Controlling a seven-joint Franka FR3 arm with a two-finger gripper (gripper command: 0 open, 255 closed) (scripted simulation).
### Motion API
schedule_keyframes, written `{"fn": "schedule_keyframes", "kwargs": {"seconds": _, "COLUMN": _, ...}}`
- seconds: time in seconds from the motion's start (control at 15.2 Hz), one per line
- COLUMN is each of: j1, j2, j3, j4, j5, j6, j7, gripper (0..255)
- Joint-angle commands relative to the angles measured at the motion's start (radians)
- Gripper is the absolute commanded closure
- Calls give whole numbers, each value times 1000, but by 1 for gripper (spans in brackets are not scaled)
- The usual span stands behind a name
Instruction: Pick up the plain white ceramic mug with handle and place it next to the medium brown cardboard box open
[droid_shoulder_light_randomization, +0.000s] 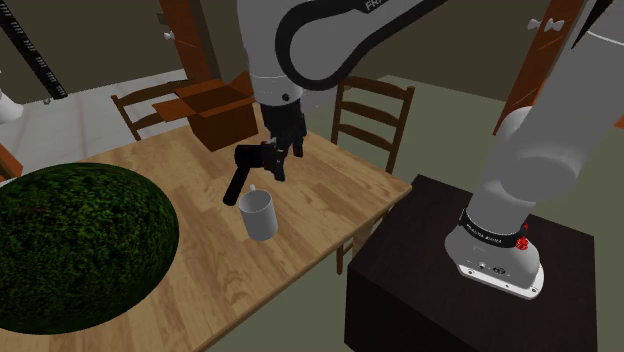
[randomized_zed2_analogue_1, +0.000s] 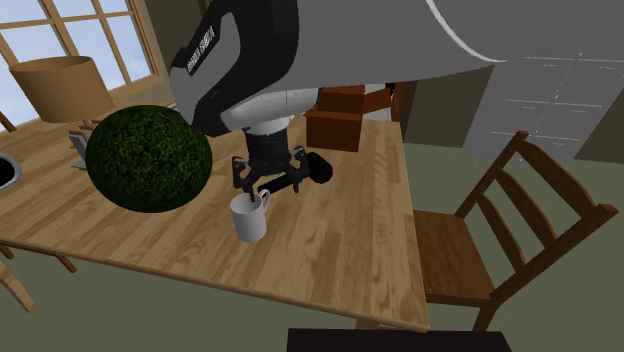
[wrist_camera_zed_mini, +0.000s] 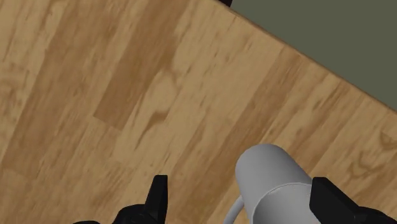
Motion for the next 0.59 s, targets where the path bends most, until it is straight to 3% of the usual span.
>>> {"fn": "schedule_keyframes", "kwargs": {"seconds": 0.0, "j1": 6, "j2": 68, "j3": 32, "j4": 33, "j5": -28, "j6": 40, "j7": 45, "gripper": 0}}
{"fn": "schedule_keyframes", "kwargs": {"seconds": 0.53, "j1": 66, "j2": 365, "j3": 108, "j4": 222, "j5": -218, "j6": 131, "j7": 245, "gripper": 0}}
